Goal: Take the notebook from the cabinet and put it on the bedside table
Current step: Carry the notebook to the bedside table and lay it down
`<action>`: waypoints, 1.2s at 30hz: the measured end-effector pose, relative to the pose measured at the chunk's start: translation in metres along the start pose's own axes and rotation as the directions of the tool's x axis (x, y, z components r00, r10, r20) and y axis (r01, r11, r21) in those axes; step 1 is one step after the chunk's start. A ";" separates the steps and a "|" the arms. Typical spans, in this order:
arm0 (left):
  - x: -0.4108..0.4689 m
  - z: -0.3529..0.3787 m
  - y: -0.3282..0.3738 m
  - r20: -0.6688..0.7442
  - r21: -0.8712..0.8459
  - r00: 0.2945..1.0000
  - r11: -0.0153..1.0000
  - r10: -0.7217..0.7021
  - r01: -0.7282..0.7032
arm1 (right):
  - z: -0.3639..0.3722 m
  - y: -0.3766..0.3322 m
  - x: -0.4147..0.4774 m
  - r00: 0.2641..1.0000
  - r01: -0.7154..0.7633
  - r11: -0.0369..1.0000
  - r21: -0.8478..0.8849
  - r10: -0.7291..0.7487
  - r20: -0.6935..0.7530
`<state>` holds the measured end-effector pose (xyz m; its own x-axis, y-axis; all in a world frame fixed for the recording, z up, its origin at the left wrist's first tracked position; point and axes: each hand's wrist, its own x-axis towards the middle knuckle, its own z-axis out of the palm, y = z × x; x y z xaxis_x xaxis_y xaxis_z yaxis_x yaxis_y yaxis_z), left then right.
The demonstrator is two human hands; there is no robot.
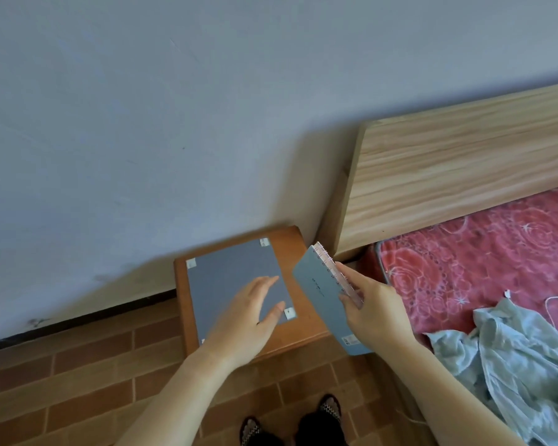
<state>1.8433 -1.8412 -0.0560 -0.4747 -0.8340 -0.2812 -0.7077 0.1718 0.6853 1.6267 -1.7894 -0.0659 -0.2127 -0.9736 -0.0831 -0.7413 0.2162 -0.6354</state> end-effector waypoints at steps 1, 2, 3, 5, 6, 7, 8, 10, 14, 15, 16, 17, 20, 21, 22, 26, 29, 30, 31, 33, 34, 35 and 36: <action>0.006 0.004 -0.002 -0.006 -0.003 1.000 1.000 -0.015 0.015 | 0.003 0.006 0.009 1.000 0.001 1.000 0.002 -0.001 0.023; 0.014 0.008 -0.005 -0.017 -0.008 0.999 1.000 -0.029 0.029 | 0.007 0.012 0.020 0.999 0.001 1.000 0.006 -0.002 0.041; 0.022 0.012 -0.009 -0.027 -0.012 0.999 0.999 -0.045 0.045 | 0.012 0.019 0.030 0.998 0.001 1.000 0.014 -0.002 0.056; 0.039 0.024 -0.018 -0.049 -0.026 0.996 0.997 -0.074 0.073 | 0.026 0.033 0.050 0.997 0.011 1.000 0.007 -0.011 0.079; 0.048 0.031 -0.025 -0.062 -0.035 0.995 0.996 -0.082 0.080 | 0.034 0.041 0.060 0.996 0.018 1.000 -0.013 -0.017 0.089; 0.057 0.038 -0.031 -0.073 -0.044 0.994 0.995 -0.087 0.084 | 0.042 0.048 0.070 0.995 0.024 0.999 -0.039 -0.020 0.094; 0.066 0.046 -0.039 -0.082 -0.050 0.993 0.995 -0.091 0.087 | 0.052 0.056 0.079 0.995 0.031 0.998 -0.062 -0.025 0.092; 0.085 0.061 -0.058 -0.106 -0.053 0.991 0.996 -0.081 0.076 | 0.073 0.071 0.097 0.996 0.062 0.992 -0.106 -0.055 0.070; 0.122 0.092 -0.103 -0.150 -0.051 0.988 0.998 -0.044 0.037 | 0.117 0.097 0.127 0.995 0.096 0.971 -0.221 -0.093 0.026; 0.129 0.099 -0.114 -0.162 -0.051 0.986 0.998 -0.033 0.025 | 0.127 0.104 0.132 0.995 0.097 0.965 -0.245 -0.094 0.023; 0.136 0.106 -0.123 -0.176 -0.056 0.984 0.998 -0.018 0.009 | 0.136 0.110 0.135 0.996 0.093 0.961 -0.260 -0.092 0.015; 0.141 0.112 -0.133 -0.190 -0.066 0.982 0.998 -0.004 -0.009 | 0.144 0.117 0.137 0.996 0.089 0.960 -0.266 -0.091 0.004; 0.154 0.131 -0.155 -0.213 -0.088 0.977 0.995 0.024 -0.044 | 0.162 0.132 0.137 0.995 0.077 0.965 -0.251 -0.091 -0.046; 0.157 0.136 -0.161 -0.217 -0.088 0.975 0.995 0.033 -0.053 | 0.166 0.136 0.137 0.993 0.072 0.967 -0.242 -0.091 -0.069; 0.160 0.141 -0.166 -0.222 -0.084 0.974 0.994 0.043 -0.063 | 0.169 0.140 0.136 0.991 0.072 0.970 -0.231 -0.096 -0.092; 0.169 0.154 -0.179 -0.245 -0.068 0.965 0.991 0.092 -0.111 | 0.183 0.147 0.137 0.979 0.091 0.968 -0.235 -0.131 -0.157; 0.170 0.158 -0.188 -0.285 -0.061 0.950 0.986 0.131 -0.154 | 0.199 0.150 0.137 0.979 0.079 0.973 -0.218 -0.118 -0.168; 0.171 0.159 -0.192 -0.302 -0.062 0.943 0.984 0.142 -0.168 | 0.205 0.152 0.136 0.979 0.069 0.980 -0.189 -0.103 -0.178; 0.171 0.159 -0.195 -0.319 -0.062 0.935 0.981 0.152 -0.181 | 0.212 0.154 0.136 0.979 0.049 0.989 -0.138 -0.075 -0.190; 0.173 0.163 -0.203 -0.344 -0.057 0.923 0.977 0.173 -0.204 | 0.224 0.157 0.136 0.978 0.016 1.000 0.009 -0.014 -0.206; 0.173 0.166 -0.206 -0.353 -0.050 0.917 0.975 0.187 -0.219 | 0.230 0.158 0.136 0.977 0.020 0.998 0.066 -0.006 -0.212; 0.174 0.169 -0.210 -0.362 -0.044 0.910 0.971 0.204 -0.235 | 0.236 0.160 0.135 0.976 0.036 0.995 0.097 -0.015 -0.216; 0.174 0.174 -0.215 -0.374 -0.044 0.902 0.967 0.216 -0.250 | 0.242 0.161 0.134 0.976 0.061 0.992 0.114 -0.035 -0.217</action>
<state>1.8219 -1.9321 -0.3686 -0.3858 -0.9110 0.1458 -0.5424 0.3517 0.7630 1.6326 -1.9032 -0.3654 -0.3200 -0.9413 0.1077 -0.6756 0.1470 -0.7225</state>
